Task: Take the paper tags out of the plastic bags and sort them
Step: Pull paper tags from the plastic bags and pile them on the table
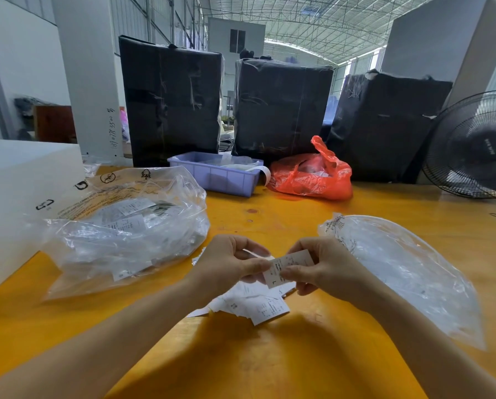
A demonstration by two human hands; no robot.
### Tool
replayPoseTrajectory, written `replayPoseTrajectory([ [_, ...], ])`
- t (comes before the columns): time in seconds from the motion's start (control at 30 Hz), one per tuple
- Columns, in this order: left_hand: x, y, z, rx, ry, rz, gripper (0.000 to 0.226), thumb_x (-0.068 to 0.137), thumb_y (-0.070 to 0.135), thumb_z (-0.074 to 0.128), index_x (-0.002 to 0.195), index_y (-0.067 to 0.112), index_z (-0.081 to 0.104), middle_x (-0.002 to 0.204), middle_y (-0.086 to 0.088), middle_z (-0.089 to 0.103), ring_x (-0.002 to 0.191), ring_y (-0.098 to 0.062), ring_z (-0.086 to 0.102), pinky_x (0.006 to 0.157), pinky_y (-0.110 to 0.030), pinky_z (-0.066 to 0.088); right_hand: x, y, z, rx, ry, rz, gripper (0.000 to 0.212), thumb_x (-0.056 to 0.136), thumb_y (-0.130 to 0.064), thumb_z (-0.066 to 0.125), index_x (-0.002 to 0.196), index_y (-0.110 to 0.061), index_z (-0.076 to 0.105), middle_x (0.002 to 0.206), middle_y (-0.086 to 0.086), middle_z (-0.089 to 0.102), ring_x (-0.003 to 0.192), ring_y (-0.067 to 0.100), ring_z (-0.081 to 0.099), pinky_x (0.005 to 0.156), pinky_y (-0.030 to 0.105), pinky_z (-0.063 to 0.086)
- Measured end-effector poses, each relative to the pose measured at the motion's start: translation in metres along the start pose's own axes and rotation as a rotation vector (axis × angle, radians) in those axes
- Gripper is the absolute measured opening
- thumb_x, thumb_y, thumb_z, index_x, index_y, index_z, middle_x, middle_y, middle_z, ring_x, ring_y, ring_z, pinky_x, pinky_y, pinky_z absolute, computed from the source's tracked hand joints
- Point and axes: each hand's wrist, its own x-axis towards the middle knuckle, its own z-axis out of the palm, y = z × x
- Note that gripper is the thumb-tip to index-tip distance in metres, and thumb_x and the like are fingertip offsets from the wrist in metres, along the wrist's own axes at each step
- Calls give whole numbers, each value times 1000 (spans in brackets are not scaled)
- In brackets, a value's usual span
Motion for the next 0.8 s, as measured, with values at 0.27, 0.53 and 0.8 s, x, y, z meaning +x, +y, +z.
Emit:
replayPoseTrajectory([
  [0.27, -1, 1, 3, -196, 12, -81, 11, 82, 5, 67, 92, 1, 66, 75, -7, 74, 67, -15, 72, 55, -17, 53, 0, -2, 2, 14, 217, -115, 9, 81, -7, 71, 79, -3, 63, 73, 13, 67, 53, 14, 65, 54, 29, 58],
  [0.53, -2, 2, 3, -310, 13, -114, 27, 69, 11, 72, 93, 2, 64, 82, -11, 74, 75, -18, 73, 60, -20, 55, -1, -5, 3, 144, 302, -162, 11, 80, -3, 70, 79, -5, 60, 80, 14, 67, 60, 18, 70, 55, 22, 57],
  [0.8, -3, 2, 4, -254, -34, -99, 16, 77, 6, 69, 92, 2, 65, 84, -12, 74, 76, -19, 73, 62, -20, 55, -1, -4, 5, 92, 328, -231, 16, 79, -3, 72, 77, -12, 59, 83, 13, 68, 63, 17, 71, 57, 25, 58],
])
